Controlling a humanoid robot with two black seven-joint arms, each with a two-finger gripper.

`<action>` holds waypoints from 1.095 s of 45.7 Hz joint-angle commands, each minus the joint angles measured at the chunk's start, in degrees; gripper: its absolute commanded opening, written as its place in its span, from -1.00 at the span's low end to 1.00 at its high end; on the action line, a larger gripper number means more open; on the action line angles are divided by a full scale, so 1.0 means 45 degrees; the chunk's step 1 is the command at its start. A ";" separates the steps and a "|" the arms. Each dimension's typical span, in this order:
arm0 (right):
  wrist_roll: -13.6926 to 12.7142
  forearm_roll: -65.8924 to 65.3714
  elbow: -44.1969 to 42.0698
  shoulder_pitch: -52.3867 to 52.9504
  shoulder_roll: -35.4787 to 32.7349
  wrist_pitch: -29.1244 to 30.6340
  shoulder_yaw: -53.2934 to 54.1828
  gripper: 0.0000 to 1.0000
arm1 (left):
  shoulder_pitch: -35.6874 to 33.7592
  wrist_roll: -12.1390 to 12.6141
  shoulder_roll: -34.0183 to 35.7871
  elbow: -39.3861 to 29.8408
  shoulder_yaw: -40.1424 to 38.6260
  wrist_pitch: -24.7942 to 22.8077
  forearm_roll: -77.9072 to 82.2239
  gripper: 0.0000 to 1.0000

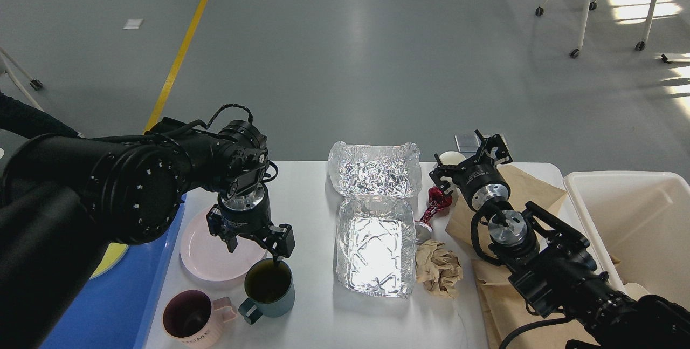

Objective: Tidy desktop
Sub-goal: 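Lower the left gripper and grasp the dark green mug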

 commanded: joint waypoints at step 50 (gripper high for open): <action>0.0000 0.0000 0.0000 0.0000 0.0000 0.0000 0.0000 1.00 | -0.0231 -0.0054 0.0065 -0.0331 -0.0874 0.0000 0.0017 0.86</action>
